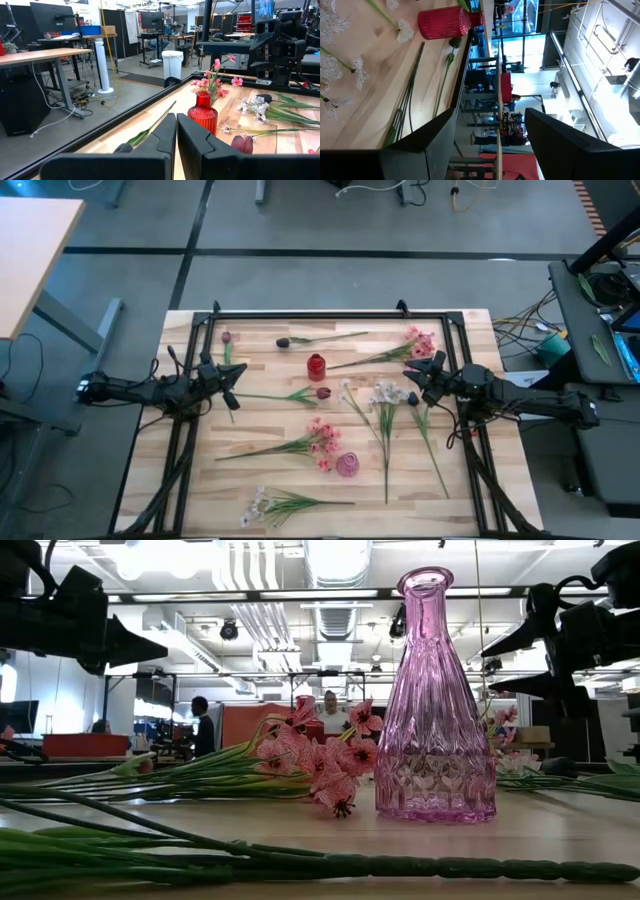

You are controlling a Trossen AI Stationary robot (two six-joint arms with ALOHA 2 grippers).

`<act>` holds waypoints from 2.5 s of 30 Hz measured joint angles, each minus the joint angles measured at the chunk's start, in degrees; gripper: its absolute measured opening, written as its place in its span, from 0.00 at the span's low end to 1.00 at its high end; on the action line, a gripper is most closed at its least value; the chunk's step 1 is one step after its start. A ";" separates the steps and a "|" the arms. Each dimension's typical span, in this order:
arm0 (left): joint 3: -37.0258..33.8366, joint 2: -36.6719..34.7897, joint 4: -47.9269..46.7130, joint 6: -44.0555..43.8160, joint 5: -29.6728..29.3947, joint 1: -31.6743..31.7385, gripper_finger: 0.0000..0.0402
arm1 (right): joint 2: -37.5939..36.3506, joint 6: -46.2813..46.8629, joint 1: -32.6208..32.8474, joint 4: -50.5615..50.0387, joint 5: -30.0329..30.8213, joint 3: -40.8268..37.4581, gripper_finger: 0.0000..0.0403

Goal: Sort flowers into vase by color

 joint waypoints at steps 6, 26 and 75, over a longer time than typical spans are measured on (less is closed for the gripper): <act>0.00 0.00 3.67 -2.36 0.00 0.04 0.00 | 0.01 0.02 -0.01 -0.01 -0.01 -0.01 0.57; 0.00 0.00 27.75 -6.35 0.00 0.07 0.00 | 0.02 50.27 0.02 2.50 -33.41 -0.09 0.57; 3.63 22.93 28.92 -29.71 22.43 0.17 0.00 | 28.47 140.80 0.26 -37.27 -20.78 33.63 0.57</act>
